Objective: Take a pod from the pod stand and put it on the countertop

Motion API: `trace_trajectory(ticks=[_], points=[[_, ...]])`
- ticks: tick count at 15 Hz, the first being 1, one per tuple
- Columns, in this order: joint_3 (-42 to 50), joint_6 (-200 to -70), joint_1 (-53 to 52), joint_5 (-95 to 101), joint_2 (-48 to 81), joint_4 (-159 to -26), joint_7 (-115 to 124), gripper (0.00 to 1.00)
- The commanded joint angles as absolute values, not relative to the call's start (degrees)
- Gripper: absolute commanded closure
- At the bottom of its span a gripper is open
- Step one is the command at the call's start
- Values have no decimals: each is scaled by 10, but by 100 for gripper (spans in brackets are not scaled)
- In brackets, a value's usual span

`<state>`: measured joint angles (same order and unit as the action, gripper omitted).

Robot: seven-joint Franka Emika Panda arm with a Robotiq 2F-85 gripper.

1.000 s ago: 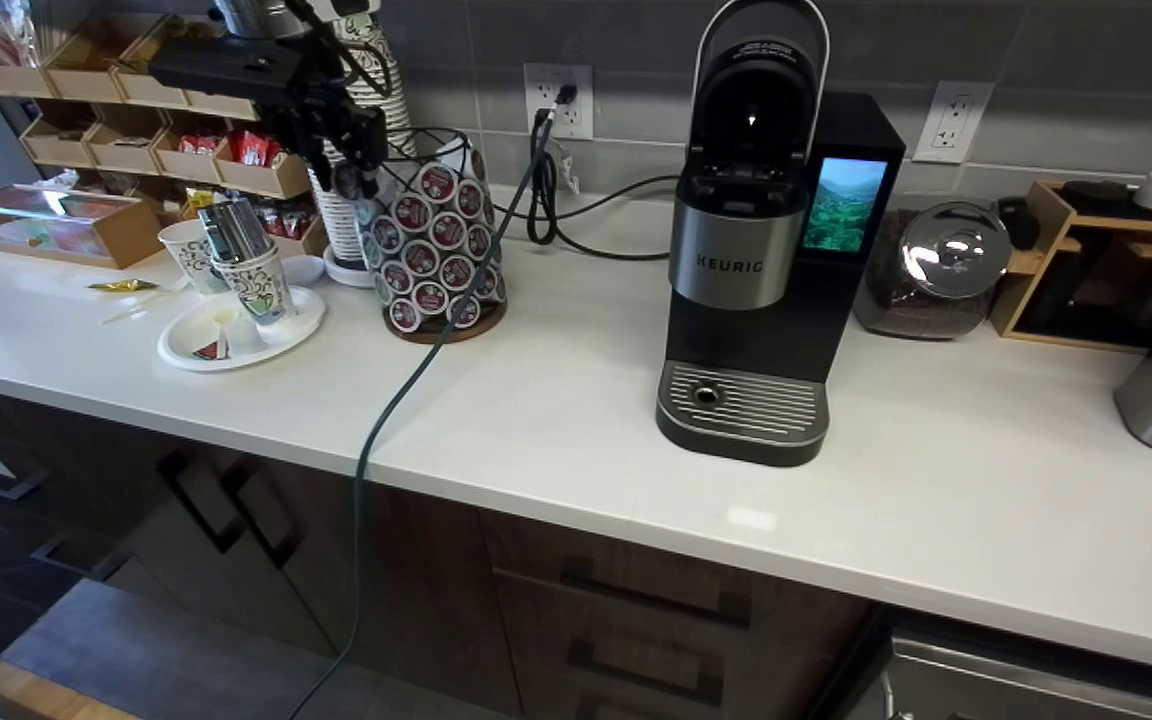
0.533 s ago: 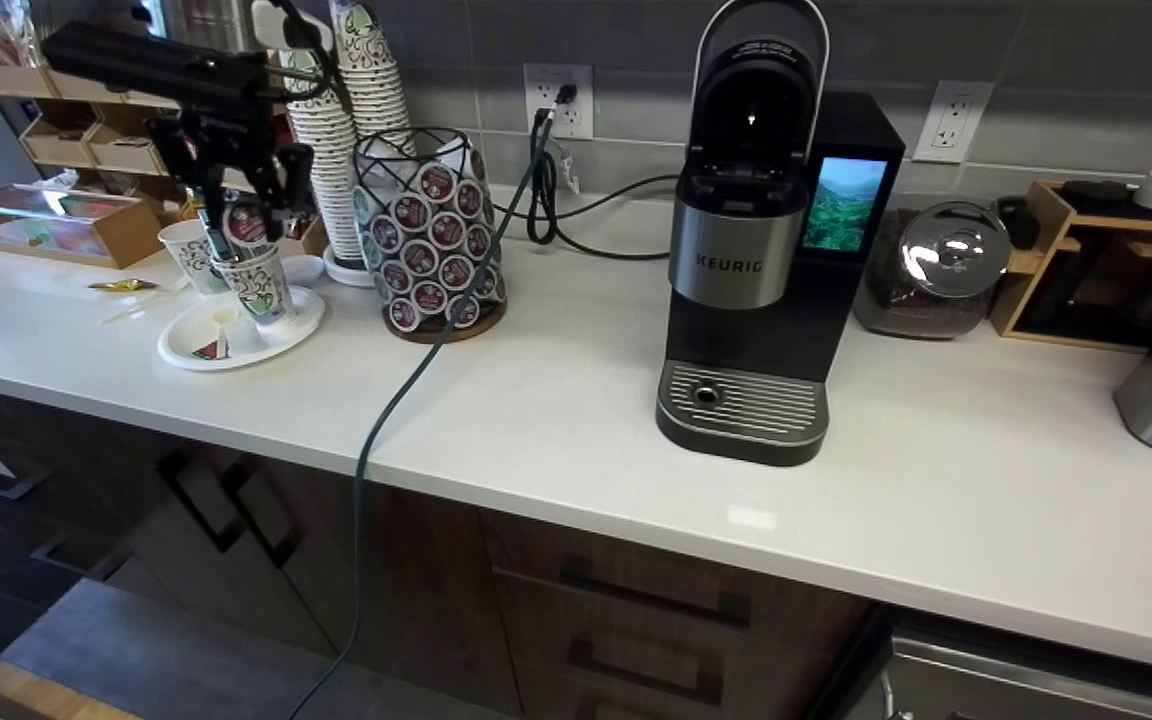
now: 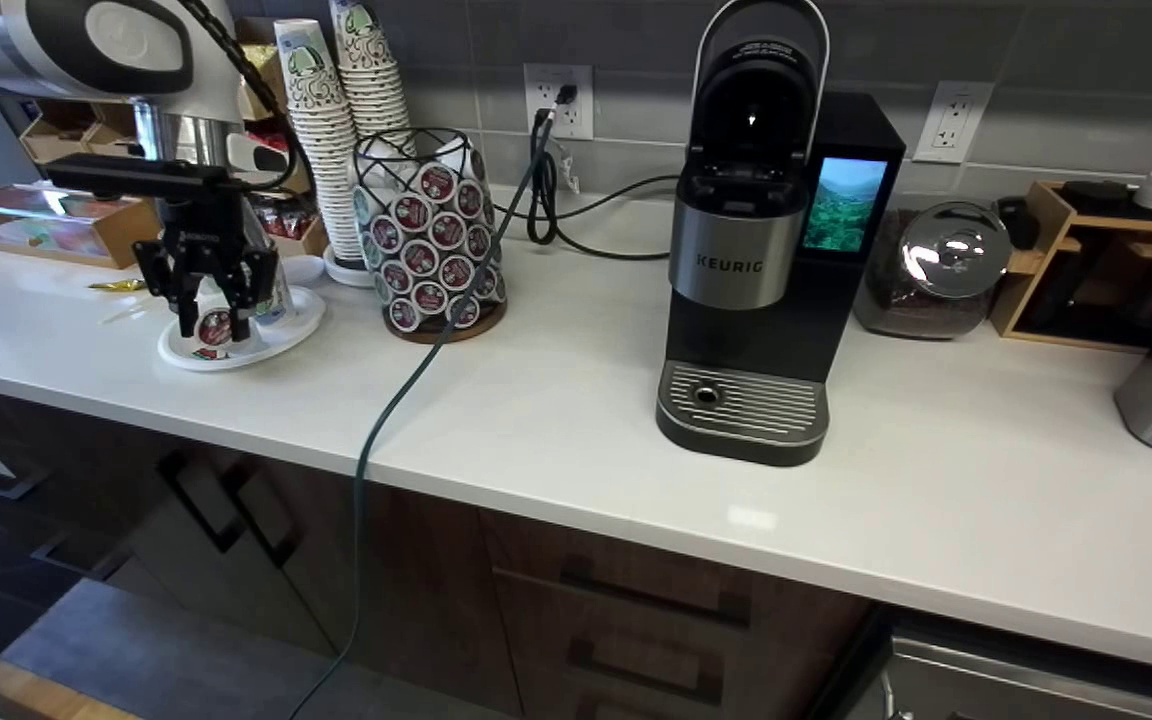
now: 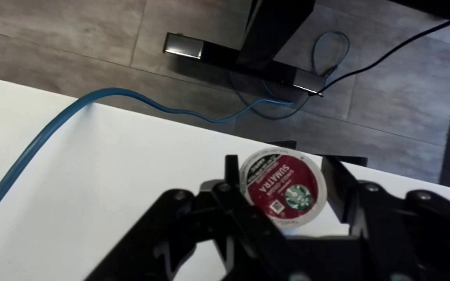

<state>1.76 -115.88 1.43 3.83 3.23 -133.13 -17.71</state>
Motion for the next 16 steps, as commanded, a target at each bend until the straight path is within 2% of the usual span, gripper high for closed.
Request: trace_trajectory(ticks=[1,7,8,11,12,16], points=[[-2,-1163,-14,141,134,-1270,-65,70],[28,-1060,-34,285,221,-1190,28,70],[11,-1105,-27,256,197,-1227,10,45],[23,-1074,-24,273,214,-1198,13,45],[22,-1072,-27,280,220,-1196,11,70],[17,-1062,-23,267,235,-1196,-17,70]])
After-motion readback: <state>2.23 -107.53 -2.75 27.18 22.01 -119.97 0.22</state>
